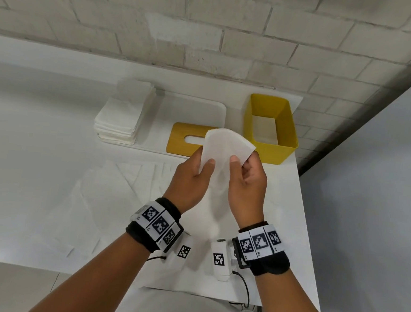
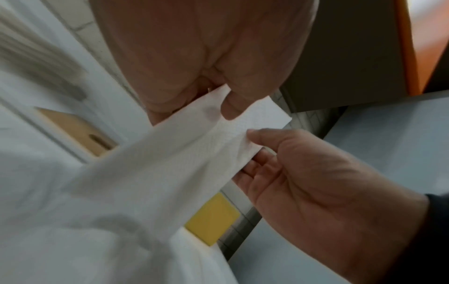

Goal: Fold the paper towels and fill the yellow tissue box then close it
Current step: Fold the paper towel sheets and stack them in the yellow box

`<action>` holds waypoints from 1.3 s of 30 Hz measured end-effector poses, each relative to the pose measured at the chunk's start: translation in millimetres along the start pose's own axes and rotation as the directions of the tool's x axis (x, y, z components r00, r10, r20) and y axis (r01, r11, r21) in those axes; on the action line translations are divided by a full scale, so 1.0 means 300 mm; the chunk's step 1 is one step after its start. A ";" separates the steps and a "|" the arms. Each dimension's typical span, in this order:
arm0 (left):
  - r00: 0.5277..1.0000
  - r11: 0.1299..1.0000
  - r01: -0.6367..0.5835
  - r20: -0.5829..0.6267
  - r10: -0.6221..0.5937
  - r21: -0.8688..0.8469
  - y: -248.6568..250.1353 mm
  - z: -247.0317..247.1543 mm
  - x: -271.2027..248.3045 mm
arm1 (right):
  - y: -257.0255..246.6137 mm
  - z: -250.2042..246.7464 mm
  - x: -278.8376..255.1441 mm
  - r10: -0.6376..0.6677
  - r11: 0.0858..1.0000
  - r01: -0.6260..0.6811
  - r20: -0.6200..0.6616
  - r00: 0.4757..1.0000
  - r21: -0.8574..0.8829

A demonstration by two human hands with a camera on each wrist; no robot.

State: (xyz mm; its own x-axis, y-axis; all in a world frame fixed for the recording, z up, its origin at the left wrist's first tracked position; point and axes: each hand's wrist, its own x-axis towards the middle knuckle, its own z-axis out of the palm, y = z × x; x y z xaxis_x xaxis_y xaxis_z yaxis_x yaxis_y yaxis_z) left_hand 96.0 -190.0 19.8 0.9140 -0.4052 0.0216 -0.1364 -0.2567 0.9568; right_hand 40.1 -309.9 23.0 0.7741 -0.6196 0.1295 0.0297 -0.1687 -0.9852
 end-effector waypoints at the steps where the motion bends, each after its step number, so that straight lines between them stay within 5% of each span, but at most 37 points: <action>1: 1.000 1.000 0.016 -0.003 -0.016 0.017 -0.019 -0.003 -0.002 | 0.012 0.000 -0.004 0.017 1.000 -0.016 0.020 1.000 -0.010; 7: 0.994 0.981 0.108 0.012 -0.112 0.160 -0.100 0.000 0.003 | 0.094 -0.001 -0.018 0.119 0.990 -0.111 0.086 0.989 -0.090; 14: 0.998 0.992 0.055 -0.002 -0.055 0.115 -0.063 -0.014 0.039 | 0.064 -0.004 0.018 0.076 0.996 -0.073 0.071 0.995 -0.048; 24: 0.986 0.969 0.162 -0.003 -0.165 0.189 -0.110 -0.014 0.046 | 0.127 -0.025 0.014 0.188 0.978 -0.168 0.168 0.968 -0.125; 27: 0.975 0.971 0.219 -0.022 -0.222 -0.091 -0.093 -0.033 0.058 | 0.134 -0.045 0.009 0.219 0.973 -0.199 0.183 0.959 -0.121; 31: 0.925 0.666 0.353 0.140 -0.352 -0.658 -0.049 -0.058 0.059 | 0.118 -0.069 -0.020 0.279 0.930 -0.320 0.217 0.935 0.181; 34: 0.912 0.587 0.391 0.211 -0.352 -0.709 -0.040 -0.051 0.050 | 0.097 -0.046 -0.045 0.325 0.824 -0.417 0.283 0.902 0.382; 39: 0.908 0.641 0.382 0.140 -0.396 -0.666 -0.070 -0.055 0.017 | 0.107 -0.027 -0.051 0.369 0.838 -0.414 0.191 0.910 0.356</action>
State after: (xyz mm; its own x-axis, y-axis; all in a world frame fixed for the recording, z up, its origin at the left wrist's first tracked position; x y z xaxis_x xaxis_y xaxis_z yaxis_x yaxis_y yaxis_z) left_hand 109.8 -172.2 4.6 0.8301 -0.3888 -0.3997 0.5162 0.2647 0.8146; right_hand 24.2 -312.1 -9.8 0.8358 -0.4799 -0.2668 -0.0708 0.3878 -0.9190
